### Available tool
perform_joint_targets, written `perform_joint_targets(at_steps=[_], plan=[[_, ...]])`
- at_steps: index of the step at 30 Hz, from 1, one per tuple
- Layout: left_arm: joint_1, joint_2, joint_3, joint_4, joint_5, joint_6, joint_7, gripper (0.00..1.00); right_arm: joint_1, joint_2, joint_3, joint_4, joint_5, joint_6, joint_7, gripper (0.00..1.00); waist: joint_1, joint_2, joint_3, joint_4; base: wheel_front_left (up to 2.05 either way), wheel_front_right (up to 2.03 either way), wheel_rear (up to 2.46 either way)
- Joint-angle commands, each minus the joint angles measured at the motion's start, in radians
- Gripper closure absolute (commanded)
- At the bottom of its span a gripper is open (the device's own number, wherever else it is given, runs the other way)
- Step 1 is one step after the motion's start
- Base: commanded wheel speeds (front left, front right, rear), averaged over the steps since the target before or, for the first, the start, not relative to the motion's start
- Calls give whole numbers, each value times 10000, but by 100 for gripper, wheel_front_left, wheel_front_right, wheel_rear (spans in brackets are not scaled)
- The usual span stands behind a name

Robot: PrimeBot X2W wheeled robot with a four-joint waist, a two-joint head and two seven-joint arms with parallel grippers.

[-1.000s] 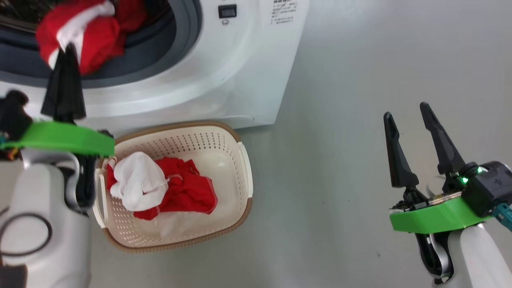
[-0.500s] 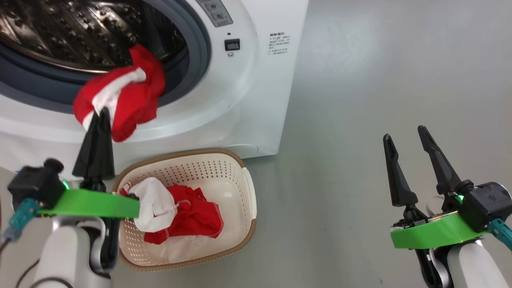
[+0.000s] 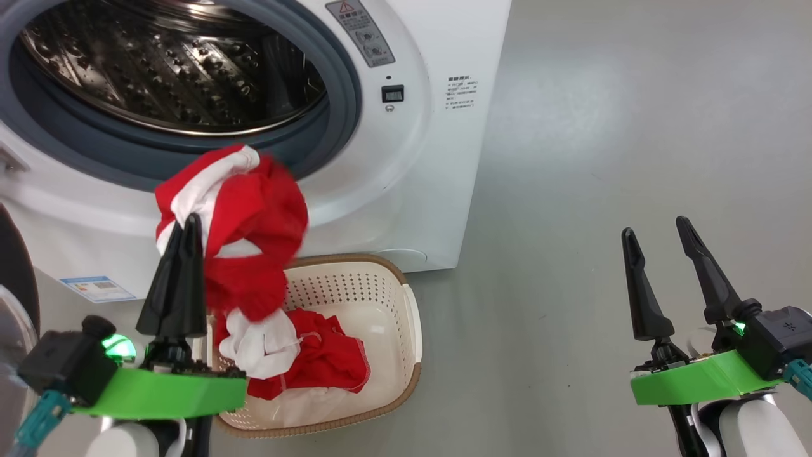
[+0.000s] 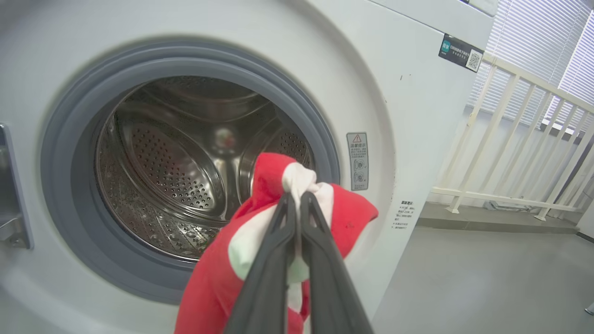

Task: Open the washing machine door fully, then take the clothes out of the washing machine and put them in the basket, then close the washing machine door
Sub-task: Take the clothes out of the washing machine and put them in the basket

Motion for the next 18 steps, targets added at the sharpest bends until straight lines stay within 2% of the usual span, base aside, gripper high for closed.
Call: perform_joint_targets(at_steps=[1,5,10,18], plan=[[137,126,226,-591,82,113,76,100,-95,-47,175,-210,-13,63,-65,0,-1,-1,-3,27,0,0,0],[480,56,-2,-1067,-52,260,384,100,-126,-47,217,-149,7,63,-65,0,-1,-1,111,100,0,0,0],[475,26,-130,-643,-165,336,536,100,-268,-47,310,-137,24,63,-65,0,-1,-1,393,80,0,0,0],[-229,-17,-97,1430,-591,253,188,100,-563,-47,371,-50,82,63,-65,0,-1,-1,948,-119,0,0,0]])
